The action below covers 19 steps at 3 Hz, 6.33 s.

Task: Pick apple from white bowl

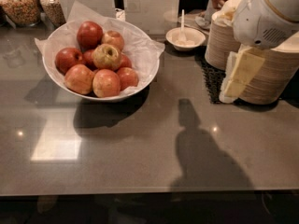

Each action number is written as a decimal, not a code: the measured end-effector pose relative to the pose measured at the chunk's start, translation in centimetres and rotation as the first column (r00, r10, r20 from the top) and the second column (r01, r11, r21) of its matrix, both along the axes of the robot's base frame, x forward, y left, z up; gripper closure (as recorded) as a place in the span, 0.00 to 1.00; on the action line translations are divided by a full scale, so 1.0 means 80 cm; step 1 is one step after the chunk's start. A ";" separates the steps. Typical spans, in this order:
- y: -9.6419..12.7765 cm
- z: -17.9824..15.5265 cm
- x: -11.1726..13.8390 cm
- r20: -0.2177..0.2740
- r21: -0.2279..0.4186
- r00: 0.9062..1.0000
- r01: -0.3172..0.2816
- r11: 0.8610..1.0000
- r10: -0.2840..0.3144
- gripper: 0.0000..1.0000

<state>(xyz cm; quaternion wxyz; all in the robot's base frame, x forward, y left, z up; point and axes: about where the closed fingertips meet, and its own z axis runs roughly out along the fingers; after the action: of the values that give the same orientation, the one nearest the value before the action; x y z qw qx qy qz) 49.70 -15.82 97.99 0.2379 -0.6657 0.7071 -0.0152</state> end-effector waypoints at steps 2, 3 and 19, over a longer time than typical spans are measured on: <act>0.151 0.005 0.105 0.082 0.052 0.960 -0.273 0.960 0.269 0.00; 0.151 0.005 0.105 0.083 0.052 0.960 -0.274 0.960 0.269 0.00; 0.349 -0.082 0.132 0.235 0.038 0.489 -0.868 0.495 0.840 0.00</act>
Offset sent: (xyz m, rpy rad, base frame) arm 0.1229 0.1798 0.0076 0.0802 -0.1136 0.3997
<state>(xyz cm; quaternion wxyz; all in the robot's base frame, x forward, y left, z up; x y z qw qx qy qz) 60.28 12.13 91.43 0.3280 -0.9042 0.2560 0.0969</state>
